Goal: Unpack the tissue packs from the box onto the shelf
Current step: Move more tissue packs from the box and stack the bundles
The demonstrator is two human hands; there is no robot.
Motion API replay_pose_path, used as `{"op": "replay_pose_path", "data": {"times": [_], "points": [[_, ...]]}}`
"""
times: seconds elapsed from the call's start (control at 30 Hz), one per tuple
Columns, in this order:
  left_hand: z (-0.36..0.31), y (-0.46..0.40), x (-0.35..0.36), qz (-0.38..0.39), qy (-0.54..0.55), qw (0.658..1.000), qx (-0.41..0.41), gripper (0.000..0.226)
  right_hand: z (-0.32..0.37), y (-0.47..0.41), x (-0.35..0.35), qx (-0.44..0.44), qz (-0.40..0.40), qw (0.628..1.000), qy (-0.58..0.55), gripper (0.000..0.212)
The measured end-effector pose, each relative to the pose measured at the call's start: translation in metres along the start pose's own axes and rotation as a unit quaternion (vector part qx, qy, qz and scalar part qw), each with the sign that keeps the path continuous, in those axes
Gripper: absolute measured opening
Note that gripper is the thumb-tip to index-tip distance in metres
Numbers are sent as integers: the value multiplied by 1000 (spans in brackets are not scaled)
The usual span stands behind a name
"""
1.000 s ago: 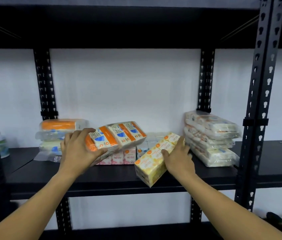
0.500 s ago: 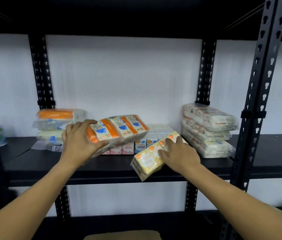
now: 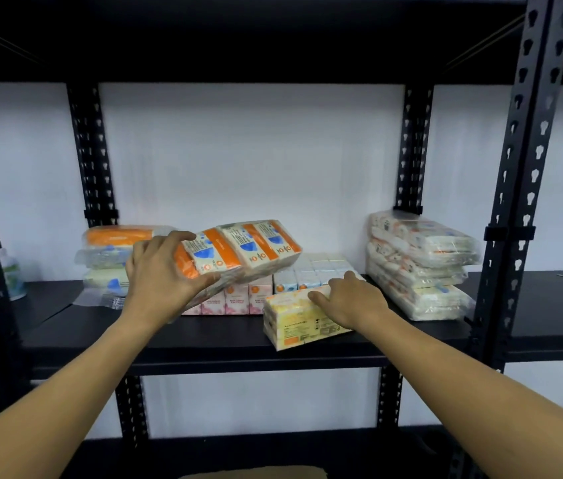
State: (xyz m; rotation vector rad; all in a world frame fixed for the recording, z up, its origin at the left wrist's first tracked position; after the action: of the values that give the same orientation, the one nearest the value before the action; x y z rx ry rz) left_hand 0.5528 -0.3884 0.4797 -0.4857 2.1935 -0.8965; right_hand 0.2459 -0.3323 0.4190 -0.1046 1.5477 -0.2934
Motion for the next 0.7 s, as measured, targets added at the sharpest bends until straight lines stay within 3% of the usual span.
{"op": "replay_pose_path", "data": {"times": [0.13,0.27,0.4,0.53,0.7], "points": [[-7,-5,-4,1,16,1000,2,70,2,-2,-8,-20,-23,998,-63,63],[-24,-4,4,5,41,999,-5,71,5,0,-39,-36,-100,970,-217,62],[-57,-5,18,13,76,997,-1,70,-4,1,-88,-5,-193,941,-279,68],[-99,-11,33,-6,107,994,-30,69,-24,7,-122,61,-166,923,-343,65],[-151,-22,68,3,151,987,-45,71,-43,7,-143,79,-152,892,-418,50]]}}
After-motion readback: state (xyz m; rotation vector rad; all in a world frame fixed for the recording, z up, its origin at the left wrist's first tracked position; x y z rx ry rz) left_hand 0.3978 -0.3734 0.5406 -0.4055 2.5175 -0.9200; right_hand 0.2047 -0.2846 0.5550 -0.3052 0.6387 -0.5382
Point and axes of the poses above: each hand's wrist, its own y-axis away from the middle knuckle, its own x-axis out of the palm, z = x × y, the point moved 6 cm from there along -y, towards the middle knuckle, and after that the axes turned 13 degrees about -x, right-handed, at the moved point
